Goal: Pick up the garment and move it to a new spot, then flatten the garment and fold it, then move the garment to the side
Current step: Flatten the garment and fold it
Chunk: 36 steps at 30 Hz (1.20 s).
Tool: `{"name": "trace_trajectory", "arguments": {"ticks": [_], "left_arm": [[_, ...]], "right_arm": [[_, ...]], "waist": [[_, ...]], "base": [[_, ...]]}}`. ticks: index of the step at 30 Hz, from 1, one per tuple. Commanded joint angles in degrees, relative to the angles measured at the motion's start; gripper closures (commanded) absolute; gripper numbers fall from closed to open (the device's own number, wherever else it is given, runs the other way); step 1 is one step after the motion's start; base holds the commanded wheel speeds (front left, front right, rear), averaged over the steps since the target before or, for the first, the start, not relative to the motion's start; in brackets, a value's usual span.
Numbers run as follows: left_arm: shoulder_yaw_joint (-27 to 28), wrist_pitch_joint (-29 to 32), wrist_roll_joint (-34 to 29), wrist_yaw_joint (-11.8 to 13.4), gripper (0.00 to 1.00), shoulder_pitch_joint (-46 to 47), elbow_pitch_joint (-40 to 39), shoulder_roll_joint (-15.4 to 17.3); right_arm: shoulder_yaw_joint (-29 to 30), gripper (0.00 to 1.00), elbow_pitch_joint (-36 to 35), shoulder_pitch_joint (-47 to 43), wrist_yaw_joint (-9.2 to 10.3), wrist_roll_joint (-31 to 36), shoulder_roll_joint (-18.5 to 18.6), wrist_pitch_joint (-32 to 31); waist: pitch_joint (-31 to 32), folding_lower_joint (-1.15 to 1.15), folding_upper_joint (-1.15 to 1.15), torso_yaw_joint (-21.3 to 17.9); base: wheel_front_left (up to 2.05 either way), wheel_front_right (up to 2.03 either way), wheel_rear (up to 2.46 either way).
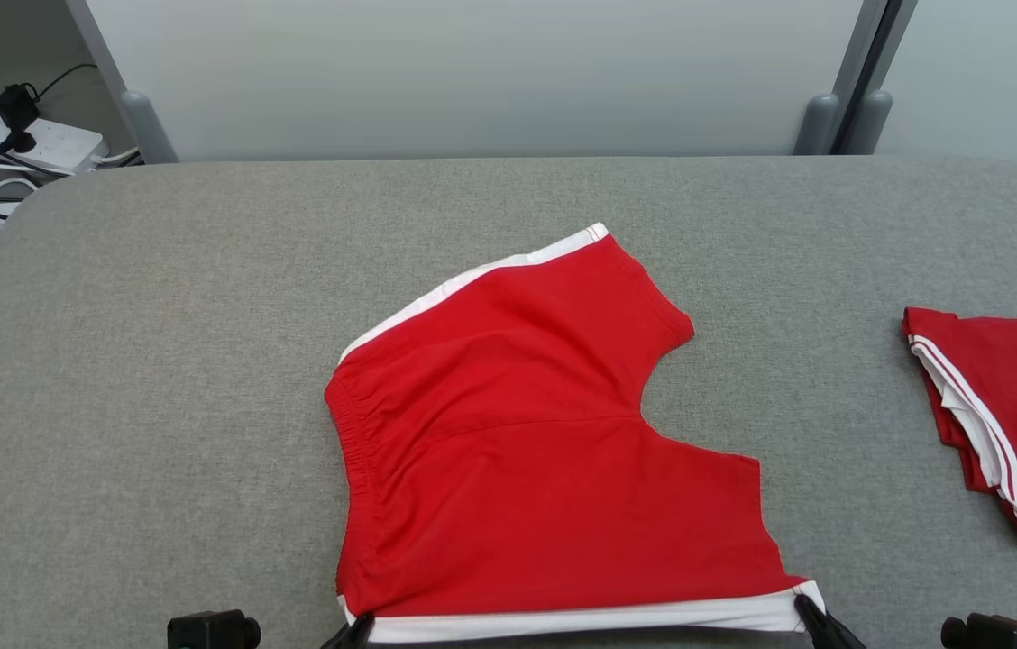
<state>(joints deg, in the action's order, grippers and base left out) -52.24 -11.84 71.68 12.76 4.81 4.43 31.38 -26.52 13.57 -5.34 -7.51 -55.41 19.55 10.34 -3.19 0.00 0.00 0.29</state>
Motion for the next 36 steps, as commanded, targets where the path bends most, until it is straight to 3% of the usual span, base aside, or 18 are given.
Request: {"name": "trace_trajectory", "arguments": {"ticks": [1, 10, 11, 12, 13, 24, 30, 36], "left_arm": [[2.24, -0.3, 0.36, 0.49, 1.0, 1.45, -0.84, 1.84], [2.2, 0.05, 0.4, 0.07, 1.0, 2.02, -0.75, 1.61], [2.32, -0.08, 0.16, 0.19, 1.0, 2.21, -0.72, 1.64], [2.52, -0.27, -0.07, 0.44, 0.15, 2.4, -0.64, 1.62], [2.58, -0.28, -0.12, 0.55, 0.0, 2.49, -0.63, 1.65], [8.87, -2.82, -6.73, 6.06, 0.0, 3.72, -5.25, 5.37], [17.18, -3.13, -20.87, 11.32, 0.0, 6.36, -10.76, 7.05], [20.22, -3.15, -28.36, 12.81, 0.0, 5.73, -12.14, 7.08]], "right_arm": [[0.64, 1.0, -1.48, -0.51, 0.02, 1.1, 1.06, -0.49], [3.92, 1.0, -3.56, -1.93, 0.02, 4.2, -1.5, -4.06], [4.46, 0.95, -3.7, -2.04, 0.02, 4.5, -1.82, -4.08], [4.96, 0.44, -3.8, -2.21, 0.02, 4.67, -2.18, -4.32], [5.56, 0.0, -4.14, -2.3, 0.02, 5.27, -2.34, -4.15], [14.64, 0.0, -11.17, -1.63, 0.02, 15.91, -3.09, -0.16], [20.79, 0.0, -15.62, 2.77, 0.02, 32.5, -5.0, 2.87], [21.52, 0.0, -16.56, 3.6, 0.02, 43.97, -7.46, 3.5]], "waist": [[0.07, 0.0, 0.0, 0.03], [0.01, 0.0, 0.0, -0.15], [-0.04, 0.0, 0.0, -0.14], [-0.09, 0.0, 0.0, -0.09], [-0.08, 0.0, 0.0, -0.06], [0.78, 0.0, 0.0, 0.5], [2.78, 0.0, 0.0, 1.82], [4.43, 0.0, 0.0, 2.54]], "base": [[0.0, 0.0, 0.0], [0.0, 0.0, 0.0], [0.0, 0.0, 0.0], [0.0, 0.0, 0.0], [0.0, 0.0, 0.0], [0.0, 0.0, 0.0], [0.0, 0.0, 0.0], [0.0, 0.0, 0.0]]}}
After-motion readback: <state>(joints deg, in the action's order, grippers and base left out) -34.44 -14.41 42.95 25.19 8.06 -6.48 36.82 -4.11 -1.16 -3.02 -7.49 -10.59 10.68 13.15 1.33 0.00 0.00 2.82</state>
